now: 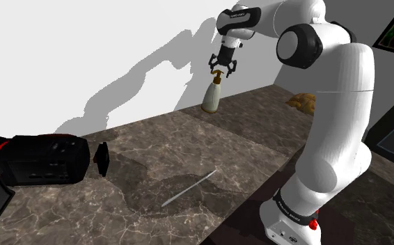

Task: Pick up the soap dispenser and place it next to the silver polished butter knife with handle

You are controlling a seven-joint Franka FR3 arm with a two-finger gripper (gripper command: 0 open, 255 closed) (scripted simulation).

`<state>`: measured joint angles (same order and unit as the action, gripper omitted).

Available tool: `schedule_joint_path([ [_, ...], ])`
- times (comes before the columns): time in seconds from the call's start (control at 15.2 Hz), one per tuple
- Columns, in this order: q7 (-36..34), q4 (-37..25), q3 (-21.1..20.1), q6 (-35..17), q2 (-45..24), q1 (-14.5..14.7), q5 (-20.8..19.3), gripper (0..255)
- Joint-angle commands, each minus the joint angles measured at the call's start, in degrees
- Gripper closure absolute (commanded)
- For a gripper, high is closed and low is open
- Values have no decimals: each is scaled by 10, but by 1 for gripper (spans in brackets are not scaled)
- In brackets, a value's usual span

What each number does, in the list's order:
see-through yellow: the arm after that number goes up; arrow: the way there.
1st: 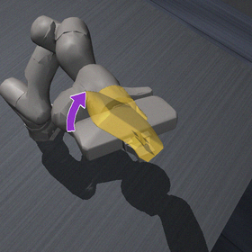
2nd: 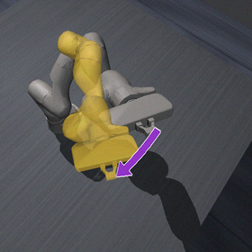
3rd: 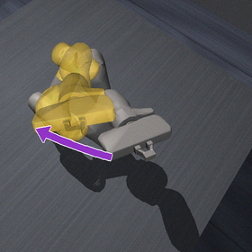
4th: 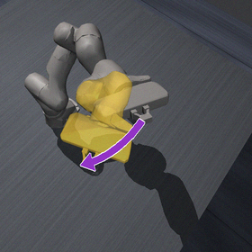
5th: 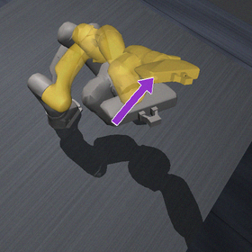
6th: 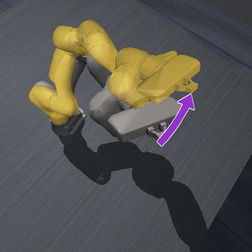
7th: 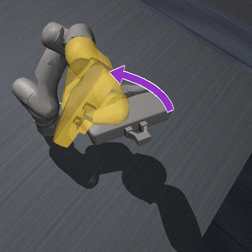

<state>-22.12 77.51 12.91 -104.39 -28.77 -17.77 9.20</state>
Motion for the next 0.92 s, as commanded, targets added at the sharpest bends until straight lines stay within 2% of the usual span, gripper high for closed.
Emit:
schedule_joint_path([
  [0.0, -1, 6, 0, -6, -1, 1, 0, 0],
  [0.4, -1, 6, 0, -6, -1, 1, 0, 0],
  [0.46, -1, 6, 0, -6, -1, 1, 0, 255],
  [0.86, 0, 6, 0, -6, -1, 1, 0, 255],
])
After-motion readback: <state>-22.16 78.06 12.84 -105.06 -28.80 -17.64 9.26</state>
